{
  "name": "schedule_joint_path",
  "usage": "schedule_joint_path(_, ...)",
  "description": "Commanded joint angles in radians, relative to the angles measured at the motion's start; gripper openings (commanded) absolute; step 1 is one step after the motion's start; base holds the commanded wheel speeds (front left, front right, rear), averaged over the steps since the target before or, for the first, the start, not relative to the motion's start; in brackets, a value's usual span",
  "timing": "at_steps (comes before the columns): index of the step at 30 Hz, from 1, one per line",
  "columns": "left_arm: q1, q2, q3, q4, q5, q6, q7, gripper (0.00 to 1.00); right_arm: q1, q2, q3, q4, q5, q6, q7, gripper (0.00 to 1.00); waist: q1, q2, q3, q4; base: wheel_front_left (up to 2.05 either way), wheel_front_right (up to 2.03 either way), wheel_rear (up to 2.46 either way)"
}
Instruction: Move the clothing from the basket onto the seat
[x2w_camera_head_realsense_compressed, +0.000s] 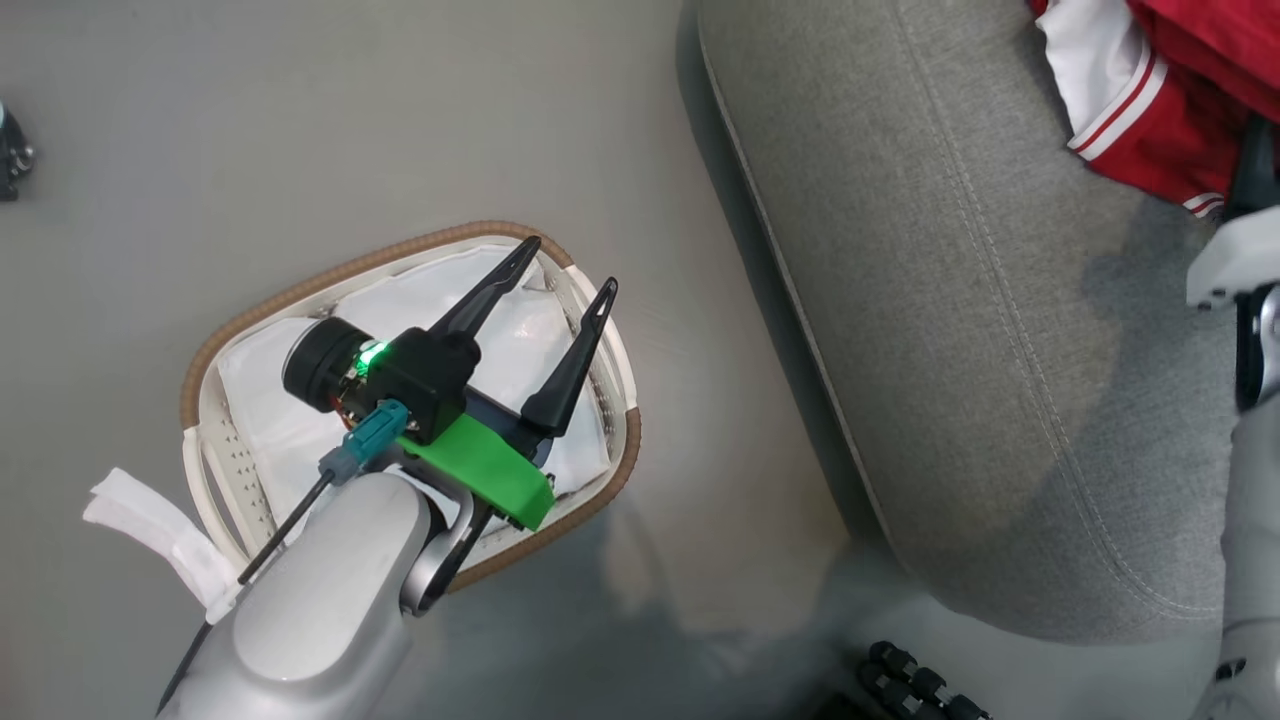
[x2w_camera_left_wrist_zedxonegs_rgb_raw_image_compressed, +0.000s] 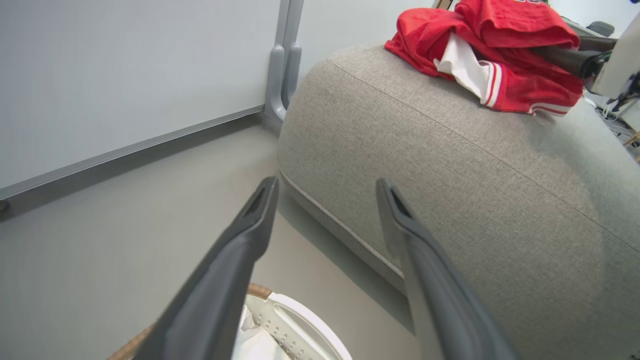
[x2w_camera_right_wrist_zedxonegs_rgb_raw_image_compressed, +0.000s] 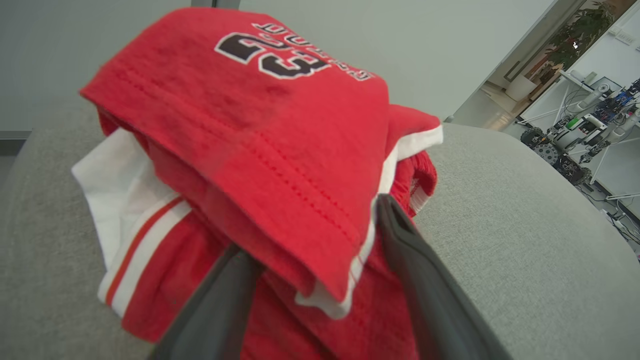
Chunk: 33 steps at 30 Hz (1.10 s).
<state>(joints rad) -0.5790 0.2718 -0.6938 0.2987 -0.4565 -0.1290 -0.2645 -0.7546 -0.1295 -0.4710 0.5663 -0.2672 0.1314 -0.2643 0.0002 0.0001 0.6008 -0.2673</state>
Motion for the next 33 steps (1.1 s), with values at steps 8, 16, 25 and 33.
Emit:
schedule_joint_path(8,0.093,-0.043,0.101,0.046,0.002,-0.003,0.000,1.00,0.195,0.023,0.090,-0.120,0.089,-0.001,0.000,1.00,-0.0002,-0.0001,-0.157,-0.016,0.00,0.00,0.00)
schedule_joint_path(16,0.203,-0.100,0.273,0.079,0.052,0.005,0.000,1.00,0.296,0.058,0.244,-0.228,0.189,-0.001,0.000,1.00,-0.0002,-0.0001,-0.277,0.052,0.00,0.00,0.00)
schedule_joint_path(25,0.308,-0.150,0.480,0.122,0.169,0.028,0.000,1.00,0.337,0.076,0.348,-0.204,0.257,-0.001,0.000,1.00,-0.0002,-0.0001,-0.370,0.174,0.00,0.00,0.00)
schedule_joint_path(33,0.381,-0.183,0.631,0.128,0.239,0.024,0.000,1.00,0.383,0.075,0.442,-0.192,0.318,-0.001,0.000,1.00,-0.0002,-0.0001,-0.435,0.248,0.00,0.00,0.00)
